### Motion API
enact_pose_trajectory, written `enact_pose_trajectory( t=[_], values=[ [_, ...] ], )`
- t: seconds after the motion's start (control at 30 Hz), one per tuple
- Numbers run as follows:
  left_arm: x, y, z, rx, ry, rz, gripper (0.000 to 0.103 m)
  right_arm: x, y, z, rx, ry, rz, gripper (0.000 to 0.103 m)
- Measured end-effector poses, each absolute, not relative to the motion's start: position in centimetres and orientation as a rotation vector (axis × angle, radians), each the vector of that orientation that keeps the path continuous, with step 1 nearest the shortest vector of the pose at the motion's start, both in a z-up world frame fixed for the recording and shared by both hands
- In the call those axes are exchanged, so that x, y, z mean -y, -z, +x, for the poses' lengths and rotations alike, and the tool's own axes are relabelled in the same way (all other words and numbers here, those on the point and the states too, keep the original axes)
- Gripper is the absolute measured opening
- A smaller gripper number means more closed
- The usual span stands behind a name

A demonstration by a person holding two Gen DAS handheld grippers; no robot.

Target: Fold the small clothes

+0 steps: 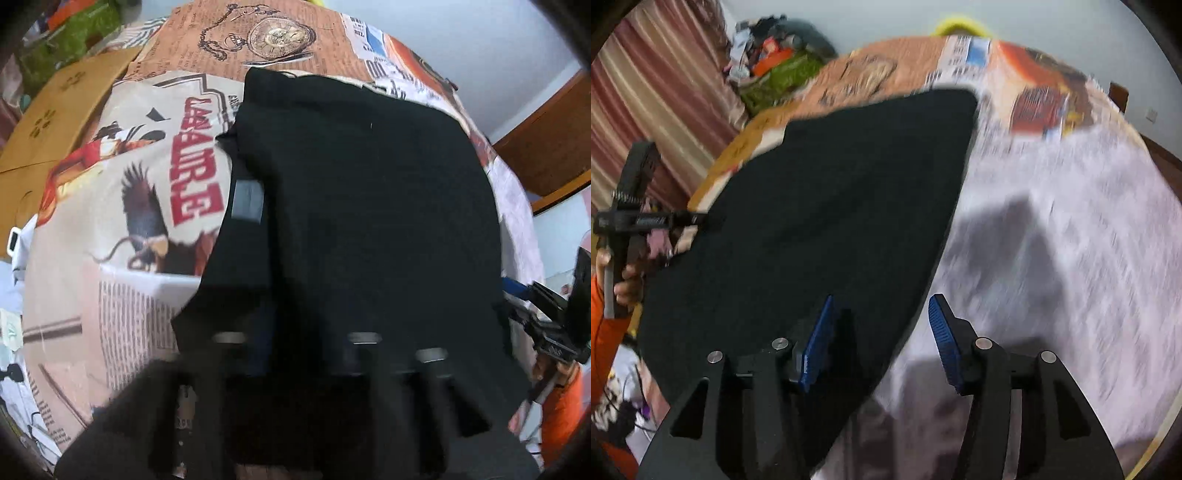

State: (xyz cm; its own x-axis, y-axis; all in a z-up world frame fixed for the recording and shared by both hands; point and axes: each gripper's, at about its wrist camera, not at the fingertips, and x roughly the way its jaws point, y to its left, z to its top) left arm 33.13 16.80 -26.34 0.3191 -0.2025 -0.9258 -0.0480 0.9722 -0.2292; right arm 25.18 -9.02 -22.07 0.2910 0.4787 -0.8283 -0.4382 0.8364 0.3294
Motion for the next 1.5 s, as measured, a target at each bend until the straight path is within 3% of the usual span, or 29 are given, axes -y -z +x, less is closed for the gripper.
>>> enact_pose_trajectory(
  t=[0.23,0.3,0.37,0.43,0.47,0.7,0.8,0.83,0.87,0.9,0.93,1.27,1.4,1.5],
  values=[
    [-17.9,23.6,31.3,-1.112,-0.204,-0.086,0.004,8.6,21.8,23.2,-1.141,-0.578,-0.023,0.049],
    [-18.3,22.7,30.1,-1.114,-0.165,-0.081,0.015,8.7,21.4,22.7,-1.144,-0.582,-0.013,0.049],
    [-18.4,21.8,28.0,-1.114,-0.096,-0.113,0.048,8.8,20.8,21.8,-1.136,-0.594,-0.012,0.049],
    [-18.2,21.4,26.3,-1.098,-0.078,-0.112,0.060,8.7,20.4,21.2,-1.126,-0.605,-0.009,0.049],
    [-18.1,21.5,25.2,-1.102,-0.066,-0.109,0.060,8.7,20.3,21.2,-1.125,-0.613,-0.001,0.049],
    [-16.7,25.0,21.5,-1.223,0.119,-0.284,0.060,8.1,20.8,20.0,-1.139,-0.619,0.014,0.049],
    [-16.0,25.6,20.2,-1.202,0.101,-0.277,0.055,8.1,20.8,19.4,-1.138,-0.616,0.027,0.049],
    [-15.7,25.5,19.8,-1.184,0.106,-0.279,0.041,8.2,20.8,19.4,-1.139,-0.616,0.031,0.049],
    [-15.6,25.3,19.6,-1.176,0.122,-0.295,0.019,8.4,20.8,19.1,-1.137,-0.617,0.032,0.049],
    [-15.4,25.0,19.3,-1.172,0.139,-0.311,0.009,8.5,20.8,19.0,-1.136,-0.617,0.034,0.049],
    [-15.4,24.8,19.3,-1.168,0.139,-0.313,0.006,8.5,20.8,18.9,-1.136,-0.619,0.036,0.049],
    [-16.5,24.4,17.9,-1.139,-0.059,-0.158,0.004,8.9,21.0,18.2,-1.121,-0.623,0.058,0.049],
    [-18.4,24.7,17.3,-1.164,-0.052,-0.232,0.004,9.0,20.9,18.2,-1.123,-0.625,0.059,0.049],
    [-19.4,23.7,17.6,-1.146,-0.027,-0.296,0.012,9.4,20.6,18.3,-1.119,-0.624,0.080,0.049]
  ],
)
